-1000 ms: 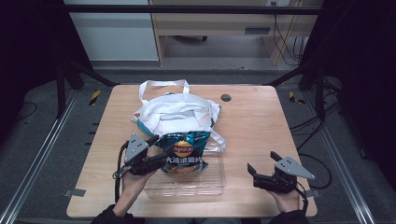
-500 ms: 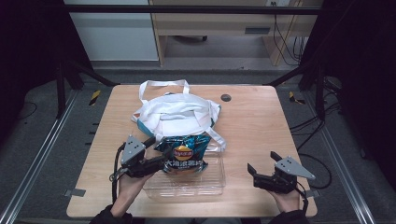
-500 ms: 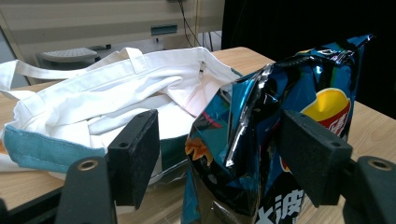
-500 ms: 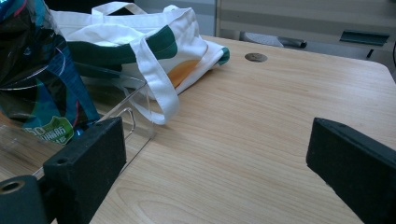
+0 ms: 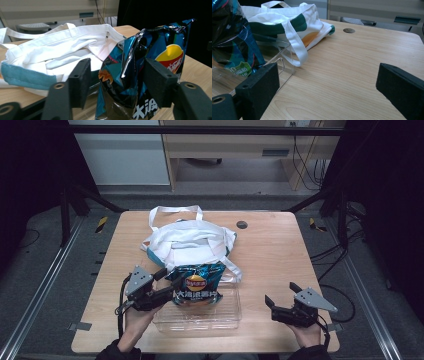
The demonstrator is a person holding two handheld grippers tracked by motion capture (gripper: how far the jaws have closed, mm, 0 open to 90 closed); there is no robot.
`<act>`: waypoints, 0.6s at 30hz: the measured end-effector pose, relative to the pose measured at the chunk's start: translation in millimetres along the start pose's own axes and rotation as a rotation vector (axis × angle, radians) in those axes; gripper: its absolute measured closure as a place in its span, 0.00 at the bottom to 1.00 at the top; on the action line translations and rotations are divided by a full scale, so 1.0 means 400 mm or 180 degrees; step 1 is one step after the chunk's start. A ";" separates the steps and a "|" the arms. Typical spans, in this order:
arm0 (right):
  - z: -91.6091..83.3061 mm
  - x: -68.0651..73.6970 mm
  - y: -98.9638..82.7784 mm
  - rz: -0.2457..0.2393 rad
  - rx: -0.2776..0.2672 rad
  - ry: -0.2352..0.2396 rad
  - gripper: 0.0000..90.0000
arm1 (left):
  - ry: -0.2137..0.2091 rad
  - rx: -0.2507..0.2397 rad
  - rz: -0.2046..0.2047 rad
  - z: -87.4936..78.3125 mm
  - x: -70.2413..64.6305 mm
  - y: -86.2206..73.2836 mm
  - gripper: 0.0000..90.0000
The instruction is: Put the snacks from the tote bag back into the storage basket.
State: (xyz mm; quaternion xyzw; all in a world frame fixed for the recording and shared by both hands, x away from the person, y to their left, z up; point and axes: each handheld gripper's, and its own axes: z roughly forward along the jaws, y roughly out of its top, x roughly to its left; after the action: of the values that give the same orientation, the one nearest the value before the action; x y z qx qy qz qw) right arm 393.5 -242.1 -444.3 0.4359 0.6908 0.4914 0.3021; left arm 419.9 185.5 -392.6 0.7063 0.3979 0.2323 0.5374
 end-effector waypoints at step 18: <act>0.001 0.001 0.000 0.0003 0.0006 0.0008 0.06 | -0.0121 0.0092 -0.0095 0.012 0.005 -0.011 0.84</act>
State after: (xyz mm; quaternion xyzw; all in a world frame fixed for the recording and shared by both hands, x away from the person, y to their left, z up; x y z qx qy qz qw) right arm 393.6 -241.6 -444.4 0.4359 0.6915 0.4914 0.3006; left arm 423.4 185.0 -398.3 0.7123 0.4014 0.2049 0.5381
